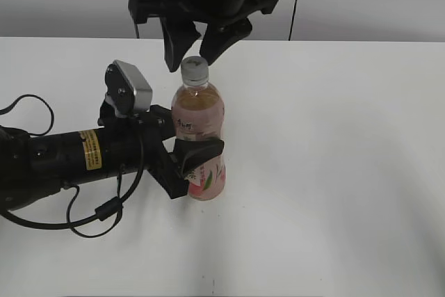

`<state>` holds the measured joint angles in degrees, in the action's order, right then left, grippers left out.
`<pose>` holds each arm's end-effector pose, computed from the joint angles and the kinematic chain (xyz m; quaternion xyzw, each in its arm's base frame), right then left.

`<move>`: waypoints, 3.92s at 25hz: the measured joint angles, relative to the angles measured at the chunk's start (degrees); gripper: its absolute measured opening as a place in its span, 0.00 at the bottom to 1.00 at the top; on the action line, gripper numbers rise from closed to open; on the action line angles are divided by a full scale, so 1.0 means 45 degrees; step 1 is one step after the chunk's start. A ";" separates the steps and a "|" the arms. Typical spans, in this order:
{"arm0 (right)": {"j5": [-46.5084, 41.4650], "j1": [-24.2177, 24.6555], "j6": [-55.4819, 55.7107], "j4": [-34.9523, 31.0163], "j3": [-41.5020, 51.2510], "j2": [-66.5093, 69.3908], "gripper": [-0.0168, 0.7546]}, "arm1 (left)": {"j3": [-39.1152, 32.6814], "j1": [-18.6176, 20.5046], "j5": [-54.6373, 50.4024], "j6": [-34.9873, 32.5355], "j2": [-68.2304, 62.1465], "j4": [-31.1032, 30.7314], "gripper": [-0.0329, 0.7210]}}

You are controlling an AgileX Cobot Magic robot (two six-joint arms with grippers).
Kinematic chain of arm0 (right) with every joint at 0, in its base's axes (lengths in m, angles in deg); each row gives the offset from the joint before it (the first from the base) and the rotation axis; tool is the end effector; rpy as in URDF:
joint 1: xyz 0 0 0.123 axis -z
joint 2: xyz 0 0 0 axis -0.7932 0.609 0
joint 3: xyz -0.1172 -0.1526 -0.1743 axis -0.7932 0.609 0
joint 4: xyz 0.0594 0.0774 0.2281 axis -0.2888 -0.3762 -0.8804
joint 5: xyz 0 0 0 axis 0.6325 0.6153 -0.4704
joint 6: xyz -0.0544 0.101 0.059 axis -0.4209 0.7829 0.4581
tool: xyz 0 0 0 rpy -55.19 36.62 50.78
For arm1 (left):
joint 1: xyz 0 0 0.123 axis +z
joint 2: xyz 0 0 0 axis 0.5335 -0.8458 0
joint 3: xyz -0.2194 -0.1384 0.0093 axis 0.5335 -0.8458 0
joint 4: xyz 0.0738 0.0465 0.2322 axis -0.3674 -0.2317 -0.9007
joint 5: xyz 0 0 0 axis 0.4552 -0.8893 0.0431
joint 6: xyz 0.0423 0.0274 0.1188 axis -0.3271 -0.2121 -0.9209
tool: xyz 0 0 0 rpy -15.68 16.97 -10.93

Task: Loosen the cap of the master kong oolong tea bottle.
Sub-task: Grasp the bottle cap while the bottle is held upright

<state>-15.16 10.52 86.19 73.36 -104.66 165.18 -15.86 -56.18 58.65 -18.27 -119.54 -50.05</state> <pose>0.3099 0.3052 0.2493 -0.2866 0.9369 0.1483 0.1343 0.2727 -0.2078 0.0853 0.3943 0.6849 -0.3369 0.5118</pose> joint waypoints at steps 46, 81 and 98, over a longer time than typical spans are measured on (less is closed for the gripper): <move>-0.0024 0.0000 -0.0061 0.0109 0.0253 0.0000 0.39 | 0.0000 0.0000 0.0000 0.0012 0.0000 0.0000 0.56; -0.0048 -0.0029 -1.4463 0.0135 0.0253 0.0000 0.38 | 0.0000 0.0000 0.0018 -0.0011 0.0000 0.0009 0.55; -0.0214 -0.0084 -2.6547 -0.0135 0.0191 0.0000 0.39 | 0.0000 0.0000 0.0018 -0.0100 0.0000 0.0073 0.55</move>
<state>-16.12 10.14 -33.28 72.76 -103.80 165.18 -15.86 -56.18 58.73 -18.72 -119.54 -49.72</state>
